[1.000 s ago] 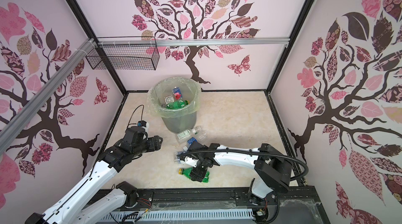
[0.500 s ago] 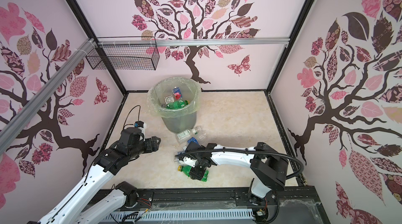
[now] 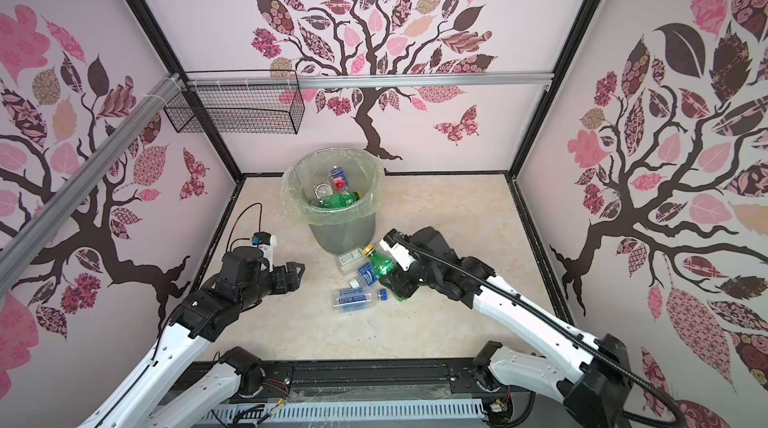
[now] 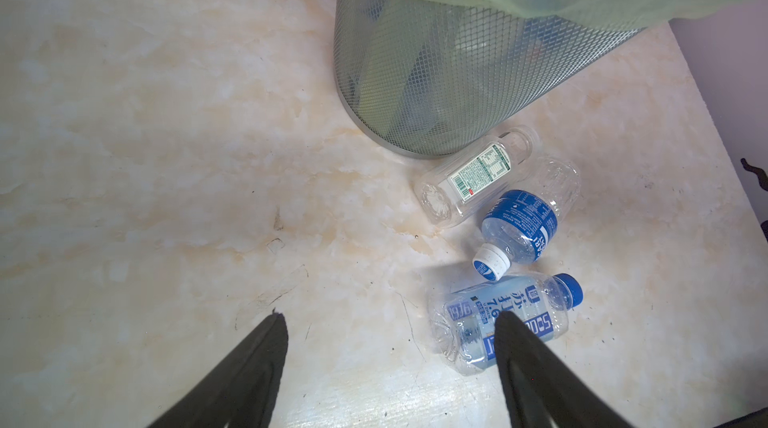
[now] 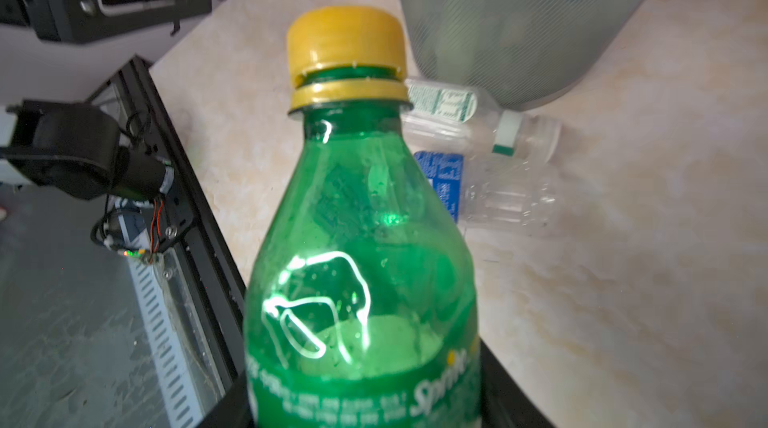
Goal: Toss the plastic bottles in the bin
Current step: 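Close the right gripper on the Sprite bottle and lift it toward the bin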
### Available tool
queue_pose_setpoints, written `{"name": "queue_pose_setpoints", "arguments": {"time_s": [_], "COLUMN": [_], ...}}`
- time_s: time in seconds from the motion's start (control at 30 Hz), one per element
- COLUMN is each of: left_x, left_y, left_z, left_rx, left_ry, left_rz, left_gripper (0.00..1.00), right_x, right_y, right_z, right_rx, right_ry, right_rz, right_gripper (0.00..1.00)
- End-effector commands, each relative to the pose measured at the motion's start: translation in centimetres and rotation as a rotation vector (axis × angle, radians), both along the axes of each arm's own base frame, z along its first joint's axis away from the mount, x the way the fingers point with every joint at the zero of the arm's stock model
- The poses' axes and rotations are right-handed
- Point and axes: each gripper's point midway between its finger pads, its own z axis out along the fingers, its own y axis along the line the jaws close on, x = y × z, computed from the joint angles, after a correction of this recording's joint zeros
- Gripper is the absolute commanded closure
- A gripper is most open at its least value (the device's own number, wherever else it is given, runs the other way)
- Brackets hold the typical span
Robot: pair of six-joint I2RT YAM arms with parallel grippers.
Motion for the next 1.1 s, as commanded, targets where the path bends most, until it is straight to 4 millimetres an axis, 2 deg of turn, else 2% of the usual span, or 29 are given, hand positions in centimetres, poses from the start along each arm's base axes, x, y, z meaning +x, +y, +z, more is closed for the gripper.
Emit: {"name": "queue_pose_setpoints", "arguments": {"time_s": [0.0,0.13,0.27,0.37,0.53,0.7,0.8,0.9,0.93,1.0,1.07], "left_x": [0.4,0.5,0.5,0.4,0.1,-0.3,-0.7,-1.3,-1.4,-1.8,-2.4], "left_y": [-0.2,-0.3,-0.9,-1.4,-2.5,-2.7,-3.2,-4.0,-4.1,-4.1,-3.8], "left_z": [1.8,2.1,2.4,2.5,3.1,3.8,4.1,4.7,5.1,5.6,6.2], "left_rx": [0.002,-0.004,-0.018,-0.027,-0.049,-0.043,-0.057,-0.08,-0.085,-0.089,-0.078], "left_ry": [-0.039,-0.056,-0.064,-0.067,-0.073,-0.086,-0.092,-0.1,-0.109,-0.117,-0.124], "left_rz": [-0.018,-0.026,-0.059,-0.089,-0.158,-0.191,-0.234,-0.29,-0.301,-0.314,-0.317], "left_gripper": [0.18,0.18,0.18,0.17,0.16,0.16,0.16,0.16,0.16,0.16,0.16], "right_x": [0.5,2.0,2.4,2.7,3.4,5.6,8.4,12.5,14.4,18.2,20.9], "right_y": [-0.9,-3.6,-5.3,-5.3,-4.0,-1.4,1.6,5.7,7.0,8.9,10.1], "right_z": [7.2,11.9,14.4,15.2,16.8,19.9,21.4,22.8,23.0,22.3,21.1], "right_rx": [0.143,0.196,0.235,0.263,0.294,0.295,0.28,0.278,0.27,0.213,0.157], "right_ry": [-0.148,-0.317,-0.415,-0.434,-0.461,-0.506,-0.517,-0.513,-0.515,-0.484,-0.433], "right_rz": [-0.061,-0.227,-0.31,-0.324,-0.295,-0.246,-0.203,-0.166,-0.174,-0.209,-0.23], "right_gripper": [0.65,0.65,0.65,0.65,0.64,0.64,0.63,0.6,0.52,0.3,0.2]}}
